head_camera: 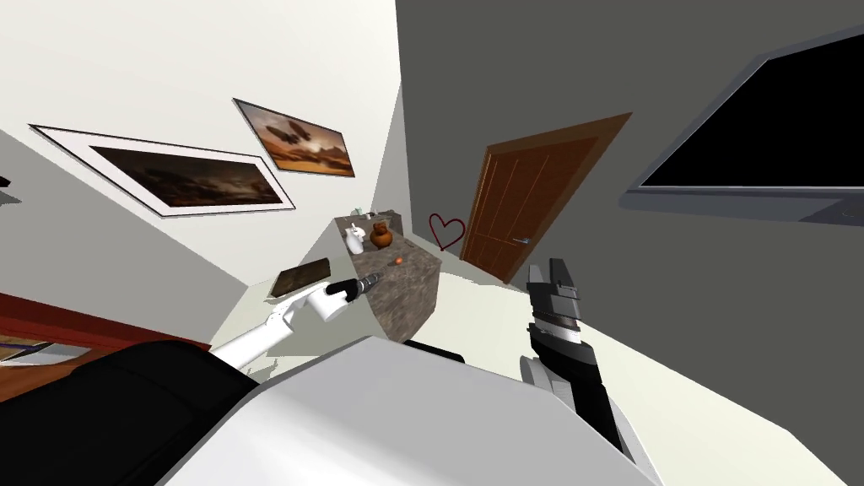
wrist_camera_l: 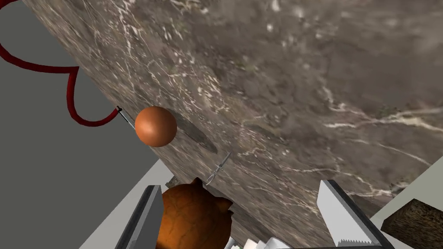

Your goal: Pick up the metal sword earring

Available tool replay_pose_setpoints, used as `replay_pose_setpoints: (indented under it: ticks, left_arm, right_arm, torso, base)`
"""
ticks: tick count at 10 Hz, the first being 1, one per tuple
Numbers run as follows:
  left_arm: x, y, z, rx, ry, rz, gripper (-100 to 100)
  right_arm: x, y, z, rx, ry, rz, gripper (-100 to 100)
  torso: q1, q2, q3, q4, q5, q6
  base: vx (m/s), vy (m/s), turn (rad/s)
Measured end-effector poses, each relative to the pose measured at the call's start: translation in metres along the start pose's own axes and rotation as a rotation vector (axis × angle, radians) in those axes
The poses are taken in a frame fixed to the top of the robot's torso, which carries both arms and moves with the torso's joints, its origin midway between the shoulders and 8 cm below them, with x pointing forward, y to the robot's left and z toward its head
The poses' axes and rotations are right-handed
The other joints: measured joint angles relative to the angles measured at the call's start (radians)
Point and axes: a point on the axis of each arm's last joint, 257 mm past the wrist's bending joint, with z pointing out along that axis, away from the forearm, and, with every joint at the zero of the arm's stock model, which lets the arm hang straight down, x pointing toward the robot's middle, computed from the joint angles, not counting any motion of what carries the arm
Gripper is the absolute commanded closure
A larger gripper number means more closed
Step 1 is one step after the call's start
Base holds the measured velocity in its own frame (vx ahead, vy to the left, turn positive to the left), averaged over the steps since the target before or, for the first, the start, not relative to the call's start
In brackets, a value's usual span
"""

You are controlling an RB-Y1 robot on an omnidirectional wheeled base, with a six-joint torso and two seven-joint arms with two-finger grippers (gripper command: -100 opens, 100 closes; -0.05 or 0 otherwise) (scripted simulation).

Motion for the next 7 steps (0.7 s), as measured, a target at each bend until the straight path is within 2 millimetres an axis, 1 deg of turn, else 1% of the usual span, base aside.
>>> replay_pose_setpoints:
  ticks: [2,3,5,7]
  left_arm:
    - [-0.011,0.029,0.002,-0.088,0.001,0.053,-100]
    - [-0.020,0.038,0.001,-0.128,0.000,0.080,-100]
    - [-0.031,0.065,-0.002,-0.212,-0.002,0.126,-100]
    - [-0.042,0.084,-0.006,-0.282,-0.003,0.165,-100]
  right_arm:
    - [0.000,0.000,0.000,0.000,0.000,0.000,0]
    - [0.000,0.000,0.000,0.000,0.000,0.000,0]
    - [0.000,0.000,0.000,0.000,0.000,0.000,0]
    - [0.000,0.000,0.000,0.000,0.000,0.000,0]
  torso:
    - [0.000,-0.002,-0.001,0.000,0.000,0.000]
    - [0.001,-0.002,-0.001,0.000,0.000,0.000]
    - [0.001,-0.001,-0.001,0.000,0.000,0.000]
    - [0.000,0.000,0.000,0.000,0.000,-0.001]
  base:
    - [0.069,0.014,-0.254]
    - [0.065,0.022,-0.216]
    - [0.056,0.019,-0.225]
    - [0.045,0.018,-0.170]
